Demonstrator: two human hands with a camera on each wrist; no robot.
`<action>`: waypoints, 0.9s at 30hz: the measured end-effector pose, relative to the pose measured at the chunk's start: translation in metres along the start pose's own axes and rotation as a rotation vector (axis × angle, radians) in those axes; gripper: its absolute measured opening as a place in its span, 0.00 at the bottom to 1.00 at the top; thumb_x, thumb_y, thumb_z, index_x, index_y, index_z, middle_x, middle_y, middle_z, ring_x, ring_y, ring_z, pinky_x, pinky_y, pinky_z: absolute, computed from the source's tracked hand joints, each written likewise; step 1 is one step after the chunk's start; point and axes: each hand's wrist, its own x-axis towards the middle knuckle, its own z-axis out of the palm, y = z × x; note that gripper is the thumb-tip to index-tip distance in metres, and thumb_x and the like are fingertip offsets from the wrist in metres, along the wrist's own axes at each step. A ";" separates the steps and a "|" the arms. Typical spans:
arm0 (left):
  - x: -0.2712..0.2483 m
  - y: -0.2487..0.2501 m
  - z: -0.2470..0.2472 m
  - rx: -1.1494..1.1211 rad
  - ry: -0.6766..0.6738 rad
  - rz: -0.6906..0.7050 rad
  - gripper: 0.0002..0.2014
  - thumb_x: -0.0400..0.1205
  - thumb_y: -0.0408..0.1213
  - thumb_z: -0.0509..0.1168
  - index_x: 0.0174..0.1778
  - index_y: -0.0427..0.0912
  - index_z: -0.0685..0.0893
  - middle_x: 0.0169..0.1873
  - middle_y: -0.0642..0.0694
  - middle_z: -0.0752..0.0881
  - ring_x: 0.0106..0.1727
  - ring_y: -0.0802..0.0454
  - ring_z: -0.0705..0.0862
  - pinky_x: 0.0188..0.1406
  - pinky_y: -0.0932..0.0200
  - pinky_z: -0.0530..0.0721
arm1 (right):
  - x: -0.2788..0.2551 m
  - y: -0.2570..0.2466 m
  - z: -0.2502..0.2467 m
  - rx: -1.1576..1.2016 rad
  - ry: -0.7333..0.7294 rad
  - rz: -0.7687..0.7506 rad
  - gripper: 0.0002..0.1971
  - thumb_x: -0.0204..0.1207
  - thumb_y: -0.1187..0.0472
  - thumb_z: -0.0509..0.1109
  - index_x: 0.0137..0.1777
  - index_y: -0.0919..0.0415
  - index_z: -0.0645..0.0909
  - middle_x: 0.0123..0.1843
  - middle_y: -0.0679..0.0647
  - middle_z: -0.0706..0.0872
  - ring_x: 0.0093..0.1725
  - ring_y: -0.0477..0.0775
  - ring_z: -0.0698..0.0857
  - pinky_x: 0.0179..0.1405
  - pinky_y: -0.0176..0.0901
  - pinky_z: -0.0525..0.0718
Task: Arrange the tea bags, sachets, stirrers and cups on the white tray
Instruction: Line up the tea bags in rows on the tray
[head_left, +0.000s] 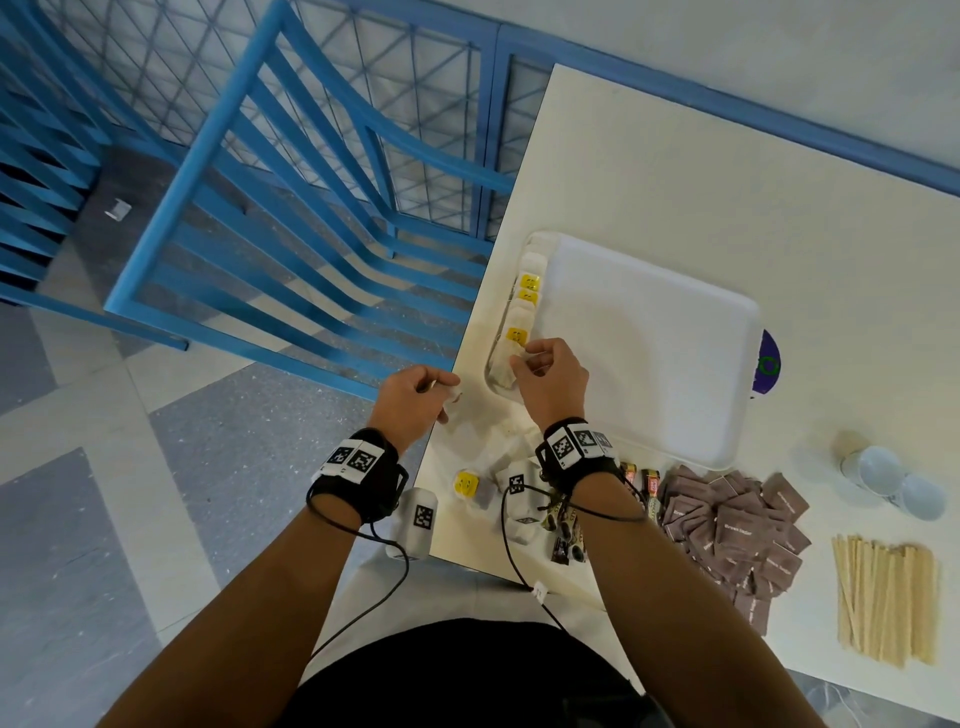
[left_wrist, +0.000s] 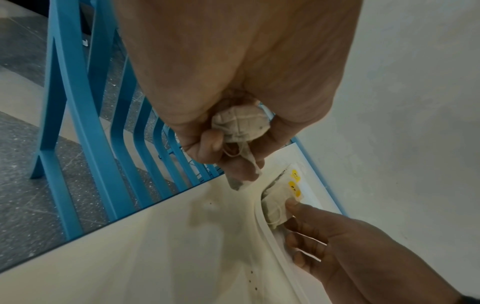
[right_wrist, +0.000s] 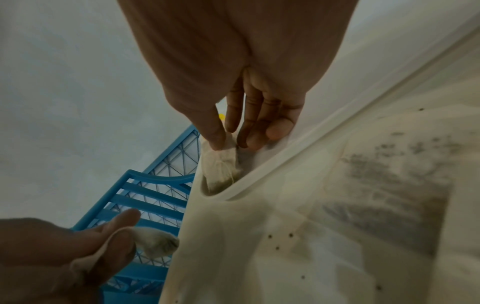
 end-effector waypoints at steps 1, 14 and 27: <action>0.000 0.000 0.000 0.004 0.001 -0.001 0.05 0.82 0.29 0.69 0.50 0.41 0.90 0.47 0.32 0.90 0.30 0.54 0.85 0.24 0.71 0.76 | -0.002 0.001 -0.001 -0.007 -0.005 -0.002 0.11 0.75 0.57 0.79 0.54 0.55 0.83 0.41 0.48 0.88 0.40 0.43 0.85 0.36 0.20 0.77; 0.003 0.005 0.005 0.010 -0.022 0.001 0.06 0.83 0.29 0.69 0.48 0.43 0.90 0.39 0.38 0.86 0.29 0.53 0.84 0.22 0.70 0.74 | -0.015 0.008 0.001 -0.088 -0.103 -0.019 0.21 0.71 0.60 0.81 0.61 0.52 0.78 0.39 0.47 0.87 0.39 0.40 0.85 0.32 0.20 0.75; 0.004 0.023 0.015 -0.029 -0.075 0.053 0.13 0.84 0.31 0.69 0.63 0.43 0.84 0.44 0.40 0.90 0.32 0.53 0.86 0.29 0.65 0.77 | -0.030 -0.001 -0.018 -0.030 -0.033 -0.108 0.12 0.77 0.58 0.74 0.59 0.51 0.82 0.41 0.42 0.86 0.37 0.40 0.83 0.41 0.30 0.78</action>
